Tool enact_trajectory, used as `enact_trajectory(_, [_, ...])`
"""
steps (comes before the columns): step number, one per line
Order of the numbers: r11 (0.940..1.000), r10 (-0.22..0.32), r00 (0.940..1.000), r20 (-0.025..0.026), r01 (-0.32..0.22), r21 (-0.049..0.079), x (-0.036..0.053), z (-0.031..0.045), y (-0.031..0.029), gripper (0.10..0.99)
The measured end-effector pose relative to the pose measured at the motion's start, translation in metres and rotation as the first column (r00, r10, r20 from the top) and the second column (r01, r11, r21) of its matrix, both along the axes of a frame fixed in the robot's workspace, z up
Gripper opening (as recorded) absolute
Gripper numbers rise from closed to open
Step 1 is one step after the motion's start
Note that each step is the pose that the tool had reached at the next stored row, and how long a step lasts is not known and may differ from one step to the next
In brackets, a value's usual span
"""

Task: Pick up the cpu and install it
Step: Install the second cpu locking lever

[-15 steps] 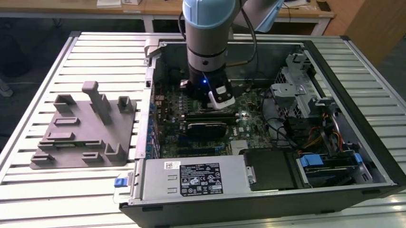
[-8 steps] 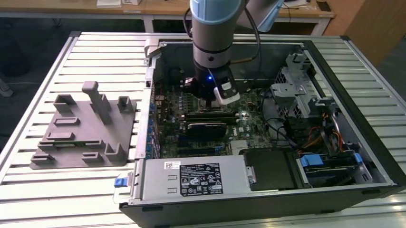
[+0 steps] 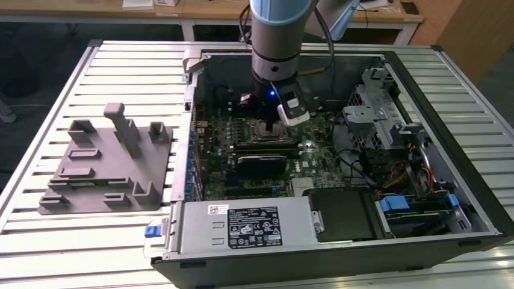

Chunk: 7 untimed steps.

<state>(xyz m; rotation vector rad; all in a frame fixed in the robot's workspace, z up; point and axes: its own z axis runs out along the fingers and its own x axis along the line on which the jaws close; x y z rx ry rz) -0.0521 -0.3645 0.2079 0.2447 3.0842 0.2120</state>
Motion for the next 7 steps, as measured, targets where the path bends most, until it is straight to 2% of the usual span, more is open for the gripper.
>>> enact_trajectory(7, [1.0000,0.000,1.0000,-0.0003,0.000,0.000,0.0013,0.0000,0.0003,0.106])
